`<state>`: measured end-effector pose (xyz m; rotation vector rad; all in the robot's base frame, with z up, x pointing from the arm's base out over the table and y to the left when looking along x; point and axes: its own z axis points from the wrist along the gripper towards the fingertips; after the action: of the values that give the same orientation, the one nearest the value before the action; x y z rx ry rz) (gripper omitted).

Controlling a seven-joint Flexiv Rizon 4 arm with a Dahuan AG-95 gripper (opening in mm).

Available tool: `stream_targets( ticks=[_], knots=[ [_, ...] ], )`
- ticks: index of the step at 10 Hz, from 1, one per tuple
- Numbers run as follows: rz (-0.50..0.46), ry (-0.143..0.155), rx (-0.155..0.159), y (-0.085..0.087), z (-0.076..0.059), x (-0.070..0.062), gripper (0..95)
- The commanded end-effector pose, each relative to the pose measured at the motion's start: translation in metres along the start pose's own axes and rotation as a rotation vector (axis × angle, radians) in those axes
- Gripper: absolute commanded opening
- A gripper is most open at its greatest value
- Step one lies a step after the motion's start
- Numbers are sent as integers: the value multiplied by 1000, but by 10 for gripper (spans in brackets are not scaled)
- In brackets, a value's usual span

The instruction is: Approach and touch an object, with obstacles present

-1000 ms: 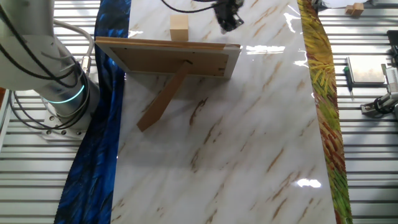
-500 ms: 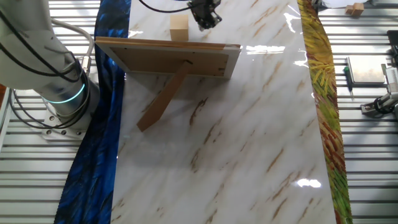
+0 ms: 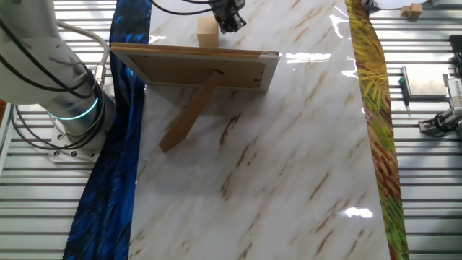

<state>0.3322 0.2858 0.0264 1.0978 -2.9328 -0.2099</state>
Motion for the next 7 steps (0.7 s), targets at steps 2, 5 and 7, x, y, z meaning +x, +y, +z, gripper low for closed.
stream_targets(
  ticks=[2, 5, 7],
  knots=[
    [-13, 2, -11, 1, 0, 0, 0],
    [-15, 6, -6, 2, 0, 0, 0],
    [-4, 4, -3, 2, 0, -1, 0]
  ],
)
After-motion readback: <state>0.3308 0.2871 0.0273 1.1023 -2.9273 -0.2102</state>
